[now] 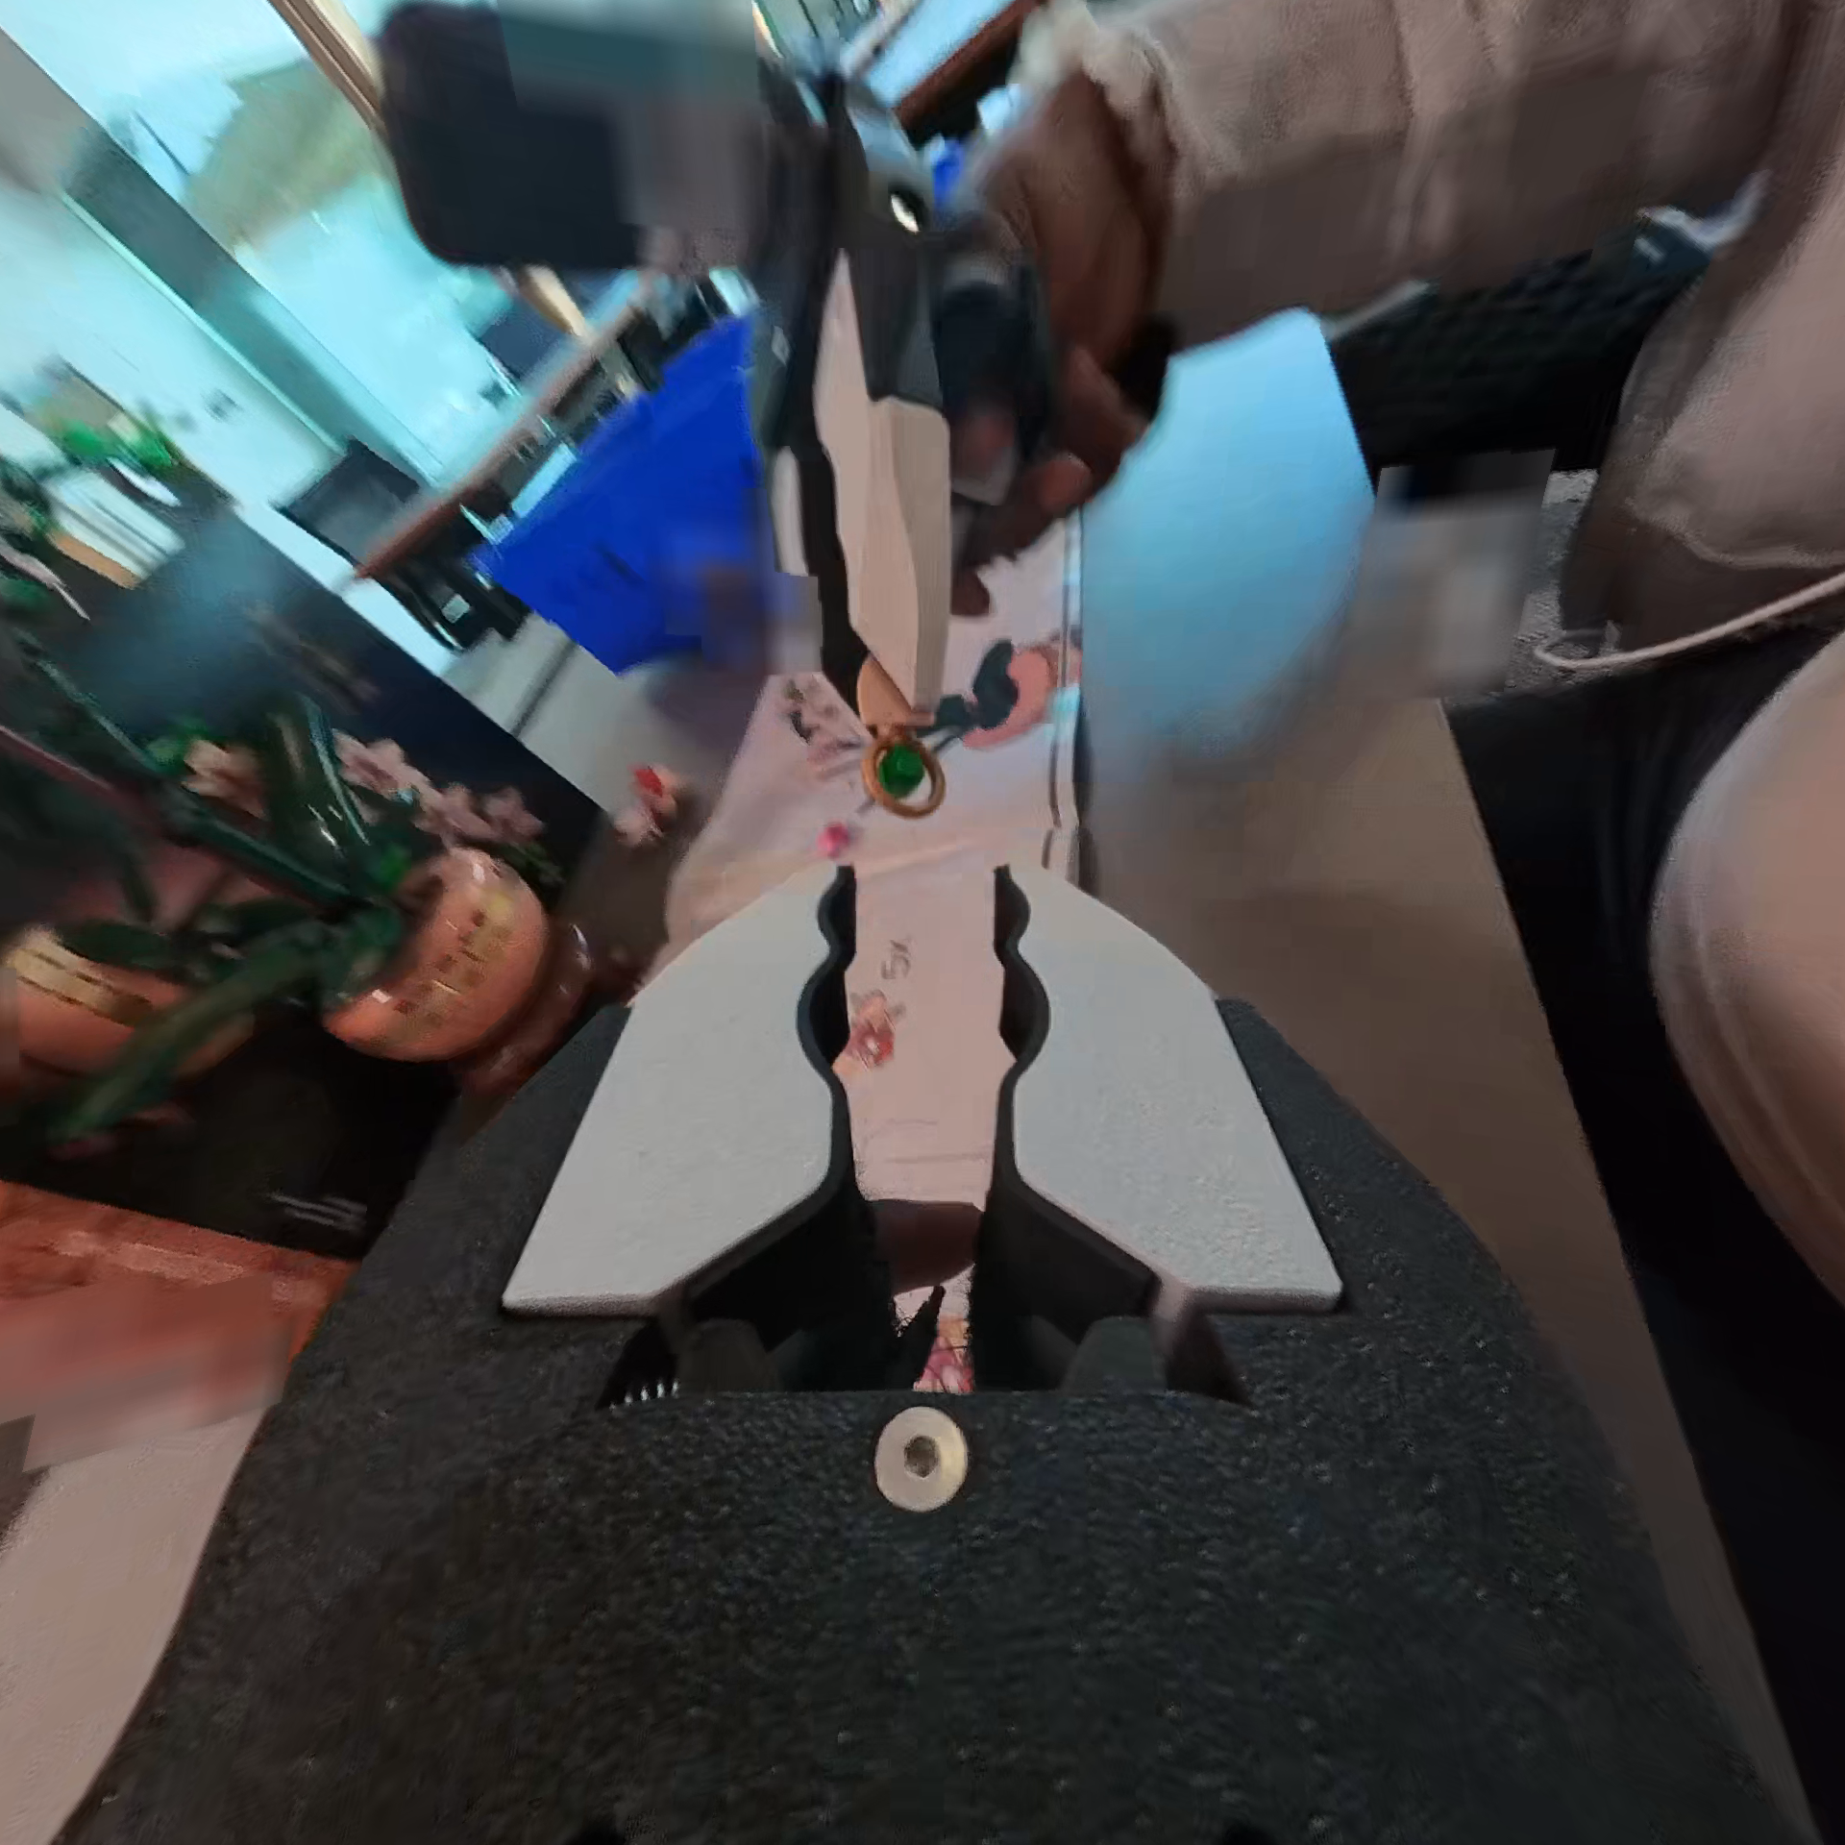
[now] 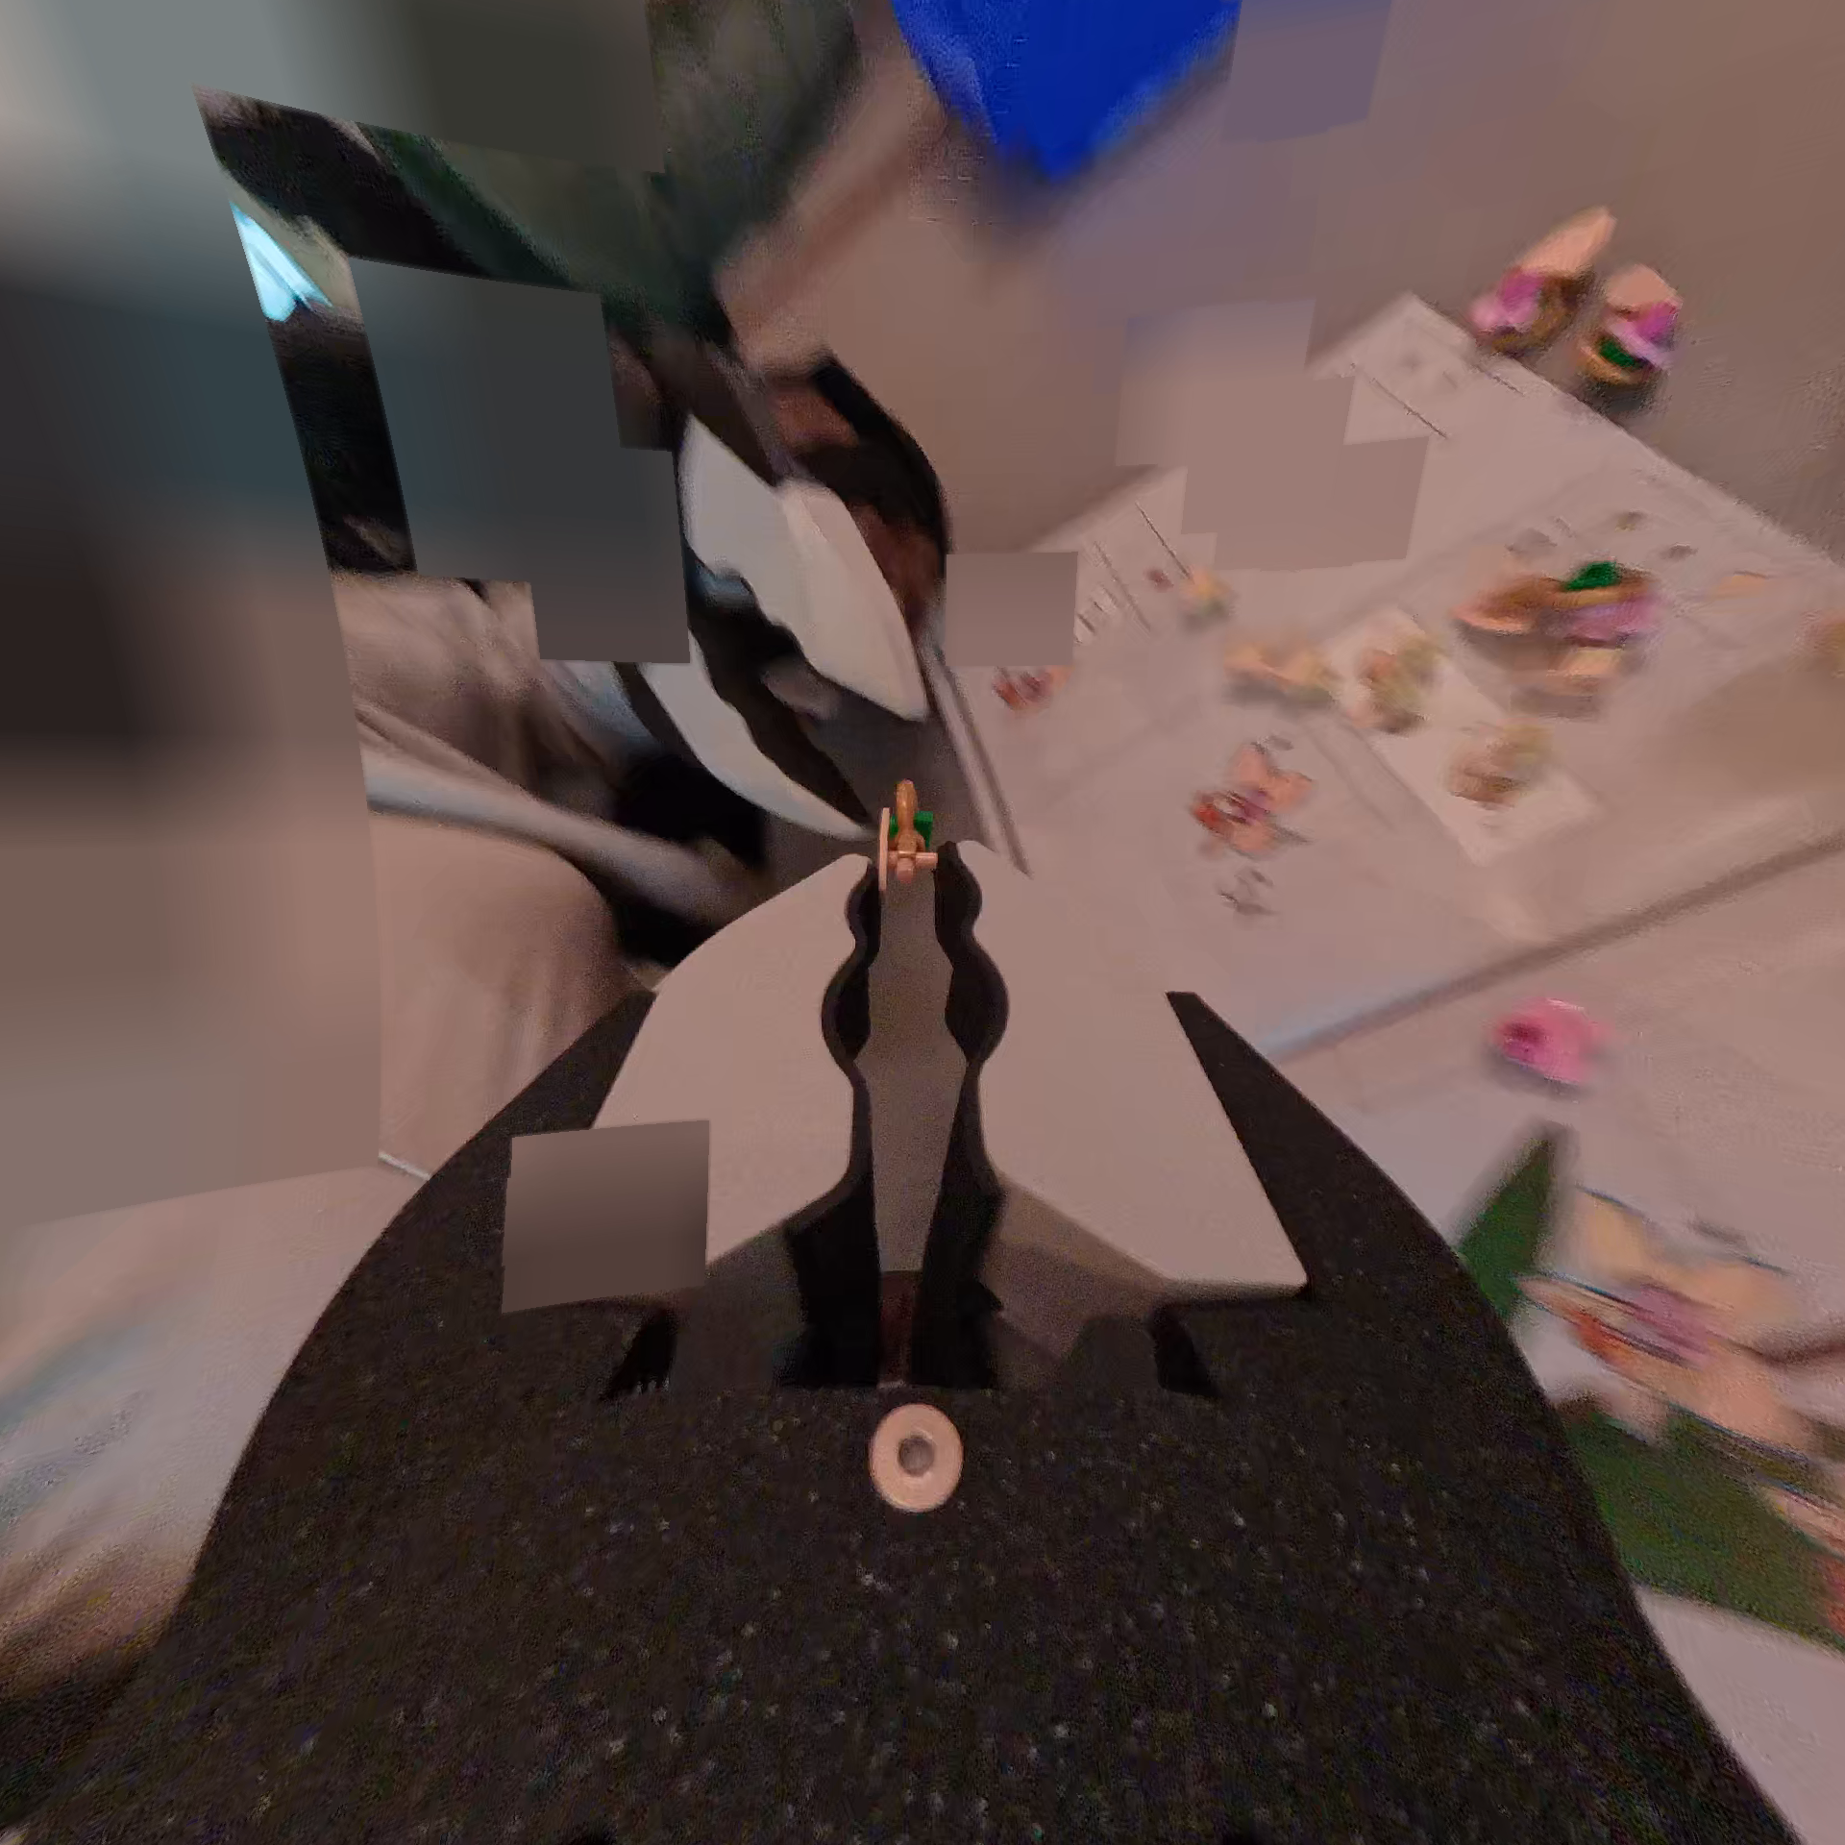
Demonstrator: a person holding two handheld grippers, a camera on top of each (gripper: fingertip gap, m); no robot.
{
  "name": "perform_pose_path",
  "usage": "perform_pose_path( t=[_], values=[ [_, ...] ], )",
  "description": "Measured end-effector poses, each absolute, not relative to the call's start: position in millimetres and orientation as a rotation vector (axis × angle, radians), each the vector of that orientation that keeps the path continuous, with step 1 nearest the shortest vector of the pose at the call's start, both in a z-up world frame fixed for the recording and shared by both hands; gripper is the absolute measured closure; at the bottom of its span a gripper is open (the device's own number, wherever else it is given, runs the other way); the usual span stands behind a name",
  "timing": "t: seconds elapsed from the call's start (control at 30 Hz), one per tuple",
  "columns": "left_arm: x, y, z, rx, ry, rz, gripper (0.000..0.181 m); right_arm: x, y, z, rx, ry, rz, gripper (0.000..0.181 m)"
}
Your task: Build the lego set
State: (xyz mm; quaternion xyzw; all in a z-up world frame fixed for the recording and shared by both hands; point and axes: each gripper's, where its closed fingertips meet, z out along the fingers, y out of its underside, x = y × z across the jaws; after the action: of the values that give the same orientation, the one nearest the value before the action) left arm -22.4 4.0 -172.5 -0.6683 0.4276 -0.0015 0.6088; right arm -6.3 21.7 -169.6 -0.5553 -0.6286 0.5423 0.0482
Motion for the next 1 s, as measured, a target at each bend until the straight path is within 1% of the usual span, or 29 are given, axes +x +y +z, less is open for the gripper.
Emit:
perform_pose_path(
  t=[0.07,0.1,0.23,0.37,0.57,0.83,1.0],
  values=[
    [-28.9,4.8,-180.6,-1.607,0.966,-0.037,0.155,-6.8,38.4,-182.8,-1.668,-2.173,1.292,0.171],
    [-30.0,4.0,-183.9,-1.623,0.970,-0.062,0.155,-7.7,37.3,-183.8,-1.632,-2.294,1.215,0.171],
    [-29.3,-1.9,-192.7,-1.651,0.992,-0.161,0.156,-11.2,28.5,-198.5,-1.582,-2.689,1.035,0.171],
    [-27.6,-7.0,-195.3,-1.645,1.027,-0.207,0.156,-17.9,29.5,-214.7,-1.663,-2.843,1.048,0.171],
    [-23.7,-14.9,-194.0,-1.605,1.071,-0.248,0.158,-31.3,45.5,-229.8,-1.780,-2.785,1.040,0.170],
    [-20.6,-17.7,-198.7,-1.612,1.115,-0.250,0.158,-47.2,60.4,-234.3,-1.649,-2.710,0.913,0.163],
    [-20.3,-18.9,-198.0,-1.601,1.120,-0.249,0.158,-59.2,60.8,-222.5,-1.539,-2.590,0.950,0.158]
  ],
)
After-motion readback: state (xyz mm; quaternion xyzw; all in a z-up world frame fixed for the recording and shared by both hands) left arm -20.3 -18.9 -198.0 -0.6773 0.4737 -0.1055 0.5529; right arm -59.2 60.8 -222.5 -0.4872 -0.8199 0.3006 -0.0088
